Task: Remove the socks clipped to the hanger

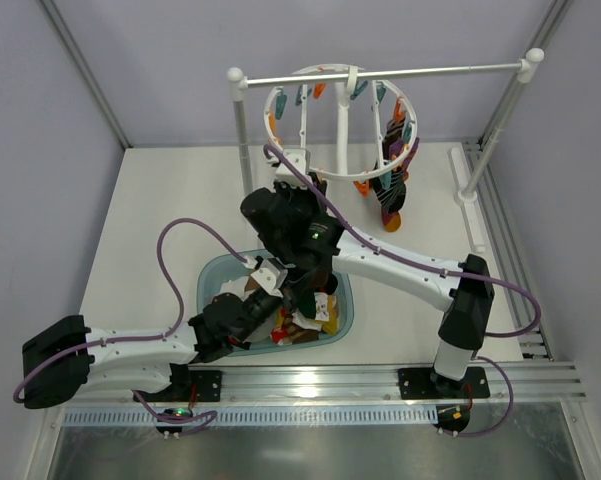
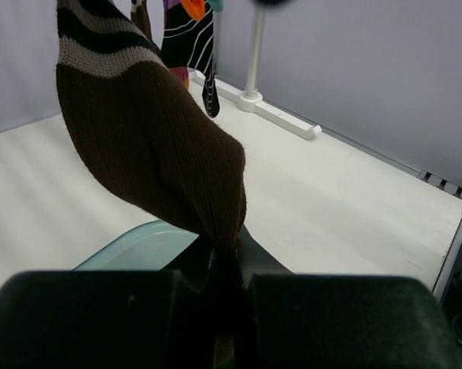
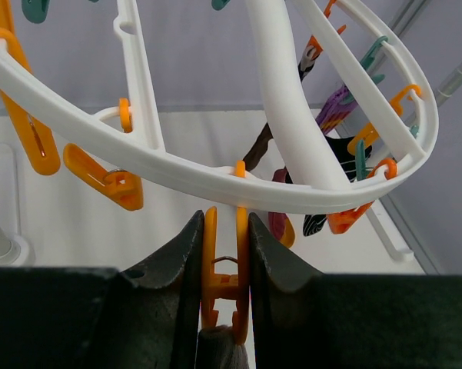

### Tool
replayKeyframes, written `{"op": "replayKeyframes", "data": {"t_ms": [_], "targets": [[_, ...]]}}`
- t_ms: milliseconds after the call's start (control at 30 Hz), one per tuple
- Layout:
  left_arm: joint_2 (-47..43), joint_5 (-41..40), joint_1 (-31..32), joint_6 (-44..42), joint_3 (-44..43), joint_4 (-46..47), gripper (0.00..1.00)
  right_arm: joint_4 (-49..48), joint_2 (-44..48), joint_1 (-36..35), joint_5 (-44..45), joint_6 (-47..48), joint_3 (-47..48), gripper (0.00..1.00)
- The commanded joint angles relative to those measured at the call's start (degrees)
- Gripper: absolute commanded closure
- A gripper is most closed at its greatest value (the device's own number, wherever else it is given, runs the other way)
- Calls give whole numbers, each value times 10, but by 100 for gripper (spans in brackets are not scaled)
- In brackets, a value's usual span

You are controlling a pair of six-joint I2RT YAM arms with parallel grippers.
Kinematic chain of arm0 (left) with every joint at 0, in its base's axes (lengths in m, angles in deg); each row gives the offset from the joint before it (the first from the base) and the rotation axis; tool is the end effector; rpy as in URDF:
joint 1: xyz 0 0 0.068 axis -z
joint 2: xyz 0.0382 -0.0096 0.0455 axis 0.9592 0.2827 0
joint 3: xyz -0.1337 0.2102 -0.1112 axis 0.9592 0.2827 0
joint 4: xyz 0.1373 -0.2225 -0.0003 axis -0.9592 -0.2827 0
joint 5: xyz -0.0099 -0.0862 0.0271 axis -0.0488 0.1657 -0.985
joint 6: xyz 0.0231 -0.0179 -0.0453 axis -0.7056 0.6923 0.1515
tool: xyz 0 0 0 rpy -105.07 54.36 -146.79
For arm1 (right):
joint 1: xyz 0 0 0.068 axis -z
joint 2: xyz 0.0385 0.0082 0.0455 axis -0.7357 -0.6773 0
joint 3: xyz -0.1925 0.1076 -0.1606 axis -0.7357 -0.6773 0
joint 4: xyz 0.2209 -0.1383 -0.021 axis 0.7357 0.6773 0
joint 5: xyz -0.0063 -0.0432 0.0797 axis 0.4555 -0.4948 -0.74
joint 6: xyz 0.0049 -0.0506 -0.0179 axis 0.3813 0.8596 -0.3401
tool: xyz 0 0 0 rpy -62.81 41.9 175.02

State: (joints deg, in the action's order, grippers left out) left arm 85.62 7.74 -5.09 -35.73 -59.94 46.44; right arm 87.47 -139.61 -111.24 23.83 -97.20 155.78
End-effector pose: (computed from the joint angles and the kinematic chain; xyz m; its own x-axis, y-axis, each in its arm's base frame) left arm 0.0938 -0.2031 0.2542 0.0198 -0.2184 -0.9756 0.7421 0.6571 -0.1321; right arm 0.2038 0.3356 0.3835 -0.1375 -0.2165 -0.9666 0.3244 0.9122 -0.2504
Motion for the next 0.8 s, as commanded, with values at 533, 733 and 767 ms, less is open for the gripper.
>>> {"op": "replayKeyframes", "data": {"t_ms": [533, 733, 767], "targets": [[-3, -15, 0, -13, -24, -42, 100, -312, 69, -1, -18, 216, -89, 96], [-37, -25, 1, -13, -7, -44, 100, -322, 78, -1, -36, 216, -105, 85], [-44, -27, 1, -13, -4, -46, 100, -313, 83, -1, -47, 206, -108, 73]]}}
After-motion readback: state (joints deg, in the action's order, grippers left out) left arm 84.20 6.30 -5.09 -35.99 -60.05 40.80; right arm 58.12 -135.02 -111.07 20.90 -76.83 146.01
